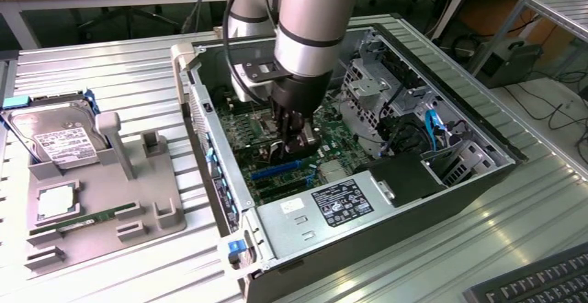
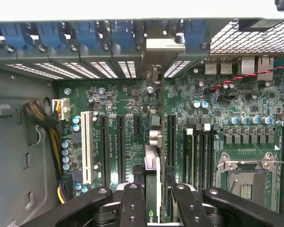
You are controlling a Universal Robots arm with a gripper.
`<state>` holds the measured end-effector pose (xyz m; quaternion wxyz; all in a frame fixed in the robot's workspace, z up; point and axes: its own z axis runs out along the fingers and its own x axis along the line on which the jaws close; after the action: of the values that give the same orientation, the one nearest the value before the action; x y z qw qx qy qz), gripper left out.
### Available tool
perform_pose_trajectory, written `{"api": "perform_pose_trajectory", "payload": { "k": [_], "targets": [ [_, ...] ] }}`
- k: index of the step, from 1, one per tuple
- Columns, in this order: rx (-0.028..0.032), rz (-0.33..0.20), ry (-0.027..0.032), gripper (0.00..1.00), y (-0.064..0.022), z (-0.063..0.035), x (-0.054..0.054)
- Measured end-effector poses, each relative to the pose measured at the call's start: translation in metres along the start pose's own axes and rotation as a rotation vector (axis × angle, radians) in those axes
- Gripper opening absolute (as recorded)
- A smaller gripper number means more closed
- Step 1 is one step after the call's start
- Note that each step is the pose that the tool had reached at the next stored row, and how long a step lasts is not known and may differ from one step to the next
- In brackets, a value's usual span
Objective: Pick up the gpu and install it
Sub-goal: 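Insert the gpu into the slot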
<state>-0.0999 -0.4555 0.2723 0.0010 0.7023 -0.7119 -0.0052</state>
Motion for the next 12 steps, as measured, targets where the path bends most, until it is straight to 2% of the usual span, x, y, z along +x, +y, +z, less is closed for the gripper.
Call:
{"api": "perform_pose_trajectory", "payload": {
  "k": [1,2,3,4,5,6,7,12],
  "targets": [
    [0.0000,0.000,-0.0052,0.26,0.0000,0.0007,0.000],
    [-0.0001,0.000,-0.0053,0.26,0.0000,0.0038,0.001],
    [-0.0001,0.000,-0.0052,0.26,0.0012,0.0111,0.003],
    [-0.0001,0.000,-0.0052,0.26,0.0049,0.0134,0.003],
    [-0.0002,-0.003,-0.0096,0.26,0.0051,0.0150,0.003],
    [-0.0059,-0.003,-0.0089,0.26,0.0049,0.0211,0.003],
    [-0.0079,-0.003,-0.0090,0.26,0.0049,0.0227,0.003],
    [-0.0078,-0.002,-0.0111,0.27,0.0050,0.0236,0.003]
  ]
}}
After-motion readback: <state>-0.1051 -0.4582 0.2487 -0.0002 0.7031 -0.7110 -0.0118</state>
